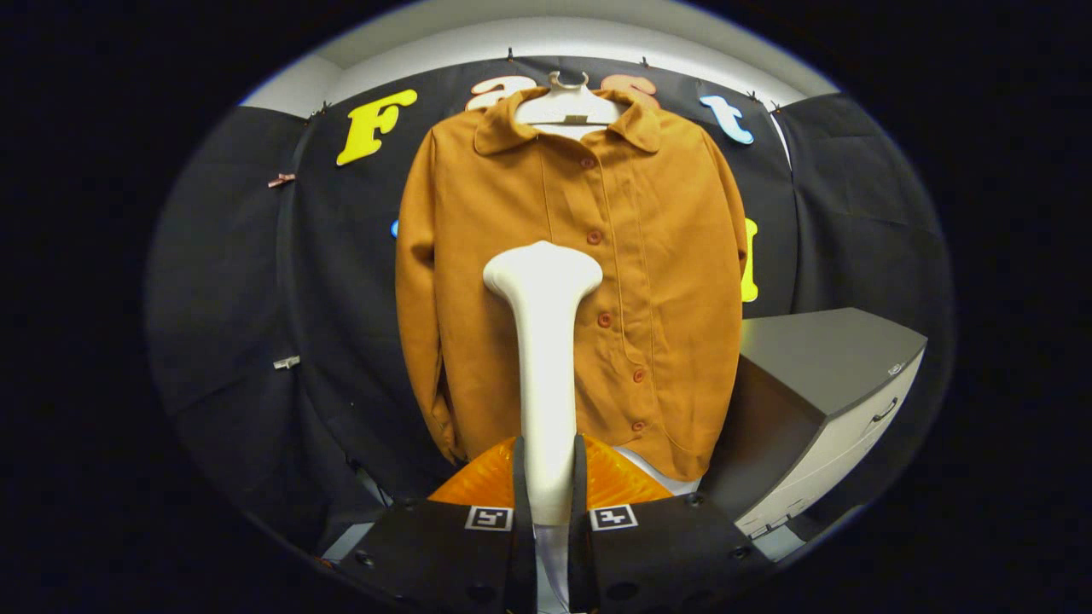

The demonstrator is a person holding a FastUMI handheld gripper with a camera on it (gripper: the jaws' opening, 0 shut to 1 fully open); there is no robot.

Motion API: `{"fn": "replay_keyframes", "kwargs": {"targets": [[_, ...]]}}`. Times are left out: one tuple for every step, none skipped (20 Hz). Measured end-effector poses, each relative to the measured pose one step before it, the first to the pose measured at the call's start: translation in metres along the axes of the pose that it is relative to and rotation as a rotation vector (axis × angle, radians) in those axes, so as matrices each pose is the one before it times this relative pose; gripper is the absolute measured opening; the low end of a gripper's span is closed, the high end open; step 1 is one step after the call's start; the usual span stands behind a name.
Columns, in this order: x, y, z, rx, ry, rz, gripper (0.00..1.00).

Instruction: Iron the clothes twice with a garment steamer, once on the left side and once on the right side.

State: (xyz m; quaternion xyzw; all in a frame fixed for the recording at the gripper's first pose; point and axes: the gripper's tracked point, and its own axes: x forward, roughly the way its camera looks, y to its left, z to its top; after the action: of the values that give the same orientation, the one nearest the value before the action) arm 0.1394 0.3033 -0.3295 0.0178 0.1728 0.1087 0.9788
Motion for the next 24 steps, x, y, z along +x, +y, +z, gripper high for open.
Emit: {"fn": "replay_keyframes", "kwargs": {"targets": [[-0.00358,-0.00108,0.00808,-0.00264,-0.01627,0.00686,0.18],[-0.00192,-0.00174,0.00700,0.00392,-0.02048,0.00340,0.18],[-0.00015,-0.00157,0.00441,-0.00019,-0.00207,-0.00063,0.18],[0.00296,-0.00153,-0.00051,0.00172,0.00574,0.00047,0.18],[0.00520,-0.00106,-0.00357,-0.00008,0.01312,-0.00556,0.18],[0.00229,0.00057,-0.00272,-0.01505,0.01207,0.00226,0.18],[0.00184,0.00064,-0.00244,-0.00873,0.00703,0.00109,0.18],[0.00049,-0.00159,-0.00195,0.00539,-0.00299,0.00417,0.18],[-0.00276,-0.00067,-0.00029,0.00928,-0.01309,0.00264,0.18],[0.00085,0.00124,-0.00003,-0.00169,-0.00757,0.00522,0.18],[0.00374,0.00063,-0.00410,-0.01045,0.00972,-0.00118,0.18],[0.00180,-0.00259,-0.00209,0.00110,0.00807,0.00064,0.18],[-0.00240,-0.00038,0.00370,0.01585,-0.00846,0.00693,0.18],[-0.00372,0.00004,0.00290,0.00804,0.00062,0.00756,0.18],[-0.00237,-0.00005,0.00301,0.00315,0.00355,0.00625,0.18],[-0.00288,0.00017,0.00385,0.00092,-0.00572,0.01078,0.18],[-0.00342,-0.00046,0.00541,0.00106,-0.01118,0.01024,0.18],[-0.00177,-0.00323,0.00514,-0.00007,-0.01132,0.00372,0.18],[-0.00349,-0.00379,0.00685,0.00691,-0.01988,0.00380,0.18],[-0.00311,-0.00220,0.00582,-0.00812,-0.01340,0.00550,0.18],[-0.00467,-0.00172,0.00822,0.00398,-0.02818,0.00847,0.18],[-0.00311,0.00049,0.00867,0.00030,-0.02743,0.01425,0.18],[-0.00171,-0.00282,0.00481,-0.00500,-0.01581,0.00427,0.18],[-0.00024,-0.00134,0.00624,0.00163,-0.01855,0.00809,0.18]]}}
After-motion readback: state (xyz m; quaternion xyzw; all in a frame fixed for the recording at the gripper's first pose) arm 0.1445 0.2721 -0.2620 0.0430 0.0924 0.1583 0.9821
